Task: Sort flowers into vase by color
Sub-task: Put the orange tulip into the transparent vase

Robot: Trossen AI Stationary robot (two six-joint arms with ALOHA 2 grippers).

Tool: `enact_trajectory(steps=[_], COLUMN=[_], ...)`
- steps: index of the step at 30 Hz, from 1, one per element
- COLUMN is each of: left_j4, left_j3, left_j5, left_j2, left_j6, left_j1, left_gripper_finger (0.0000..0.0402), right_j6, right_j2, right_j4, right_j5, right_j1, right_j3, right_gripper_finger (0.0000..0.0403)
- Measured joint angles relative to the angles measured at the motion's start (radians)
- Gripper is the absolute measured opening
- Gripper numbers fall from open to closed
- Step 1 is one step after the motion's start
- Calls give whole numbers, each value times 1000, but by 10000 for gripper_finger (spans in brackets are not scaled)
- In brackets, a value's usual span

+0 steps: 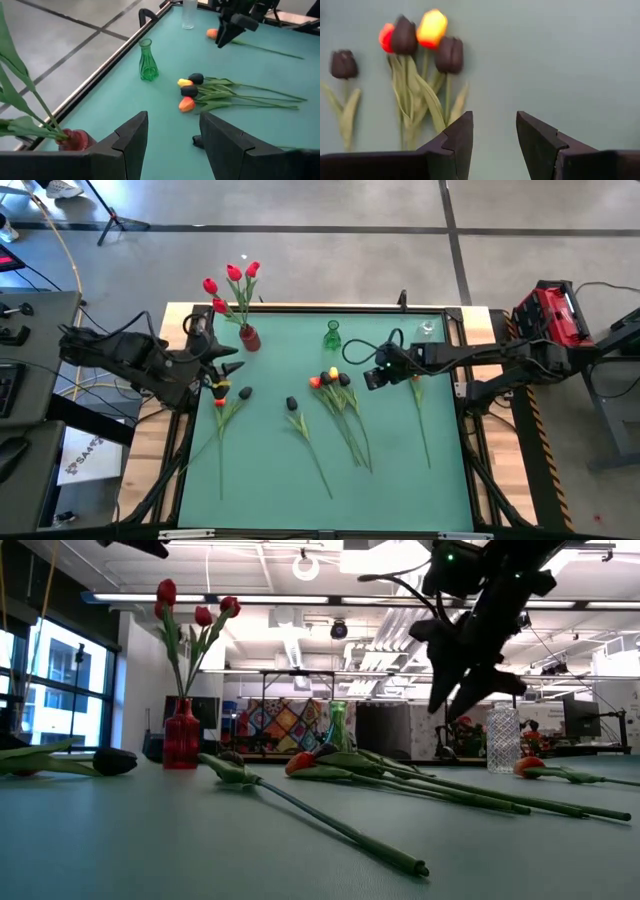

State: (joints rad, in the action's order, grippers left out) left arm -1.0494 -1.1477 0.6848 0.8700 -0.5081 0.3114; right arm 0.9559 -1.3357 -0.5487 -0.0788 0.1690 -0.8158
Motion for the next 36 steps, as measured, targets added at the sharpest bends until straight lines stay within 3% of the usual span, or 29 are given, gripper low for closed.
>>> enact_trajectory(steps=[10, 19, 28, 32, 36], left_j4=[9, 26, 222, 331, 385], left_j3=[71, 126, 153, 153, 152], left_j5=[8, 14, 27, 18, 2], left_j2=[39, 163, 336, 400, 452], left_j6=[-111, -348, -618, -717, -789], left_j1=[43, 151, 295, 344, 379], left_gripper_finger=[168, 167, 138, 131, 124], right_j6=[49, 10, 154, 205, 149], right_j2=[0, 0, 1, 0, -27], right_j4=[-108, -171, 127, 285, 491], right_j5=[2, 0, 0, -72, -129], right_j1=[-77, -186, -392, -460, -463], right_j3=[0, 0, 61, 108, 142], right_gripper_finger=[138, 138, 138, 138, 138])
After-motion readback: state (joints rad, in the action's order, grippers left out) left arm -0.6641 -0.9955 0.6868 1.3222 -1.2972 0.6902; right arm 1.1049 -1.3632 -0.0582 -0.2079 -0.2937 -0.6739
